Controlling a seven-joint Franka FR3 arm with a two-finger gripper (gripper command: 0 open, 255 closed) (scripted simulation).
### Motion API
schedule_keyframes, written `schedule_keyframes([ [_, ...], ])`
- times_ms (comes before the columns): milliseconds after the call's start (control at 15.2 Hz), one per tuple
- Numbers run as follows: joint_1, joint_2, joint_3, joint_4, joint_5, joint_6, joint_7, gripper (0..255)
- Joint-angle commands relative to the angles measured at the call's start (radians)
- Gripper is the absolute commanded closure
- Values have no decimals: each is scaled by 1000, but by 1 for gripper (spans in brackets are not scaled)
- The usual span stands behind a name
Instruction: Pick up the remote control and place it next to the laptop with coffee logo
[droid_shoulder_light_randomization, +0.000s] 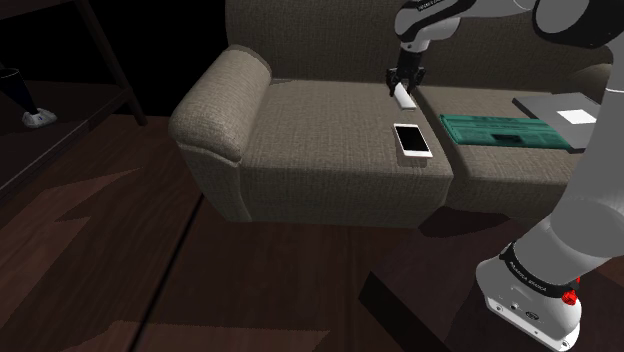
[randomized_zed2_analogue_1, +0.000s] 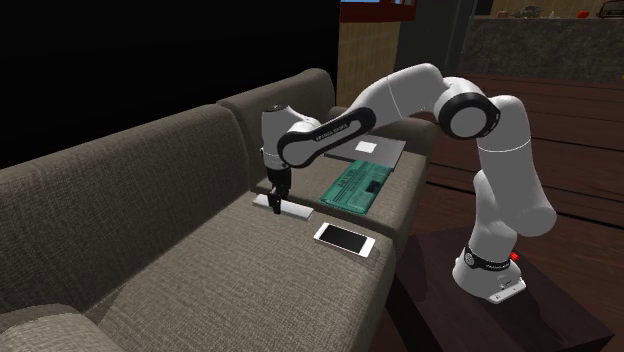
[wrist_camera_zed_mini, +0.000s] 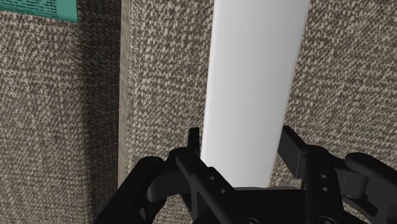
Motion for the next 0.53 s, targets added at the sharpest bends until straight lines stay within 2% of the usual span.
schedule_keyframes([
  [0, 2, -12, -1, 10, -3, -22, 3, 255],
  [462, 3, -40, -5, 65, -11, -104, 6, 255],
])
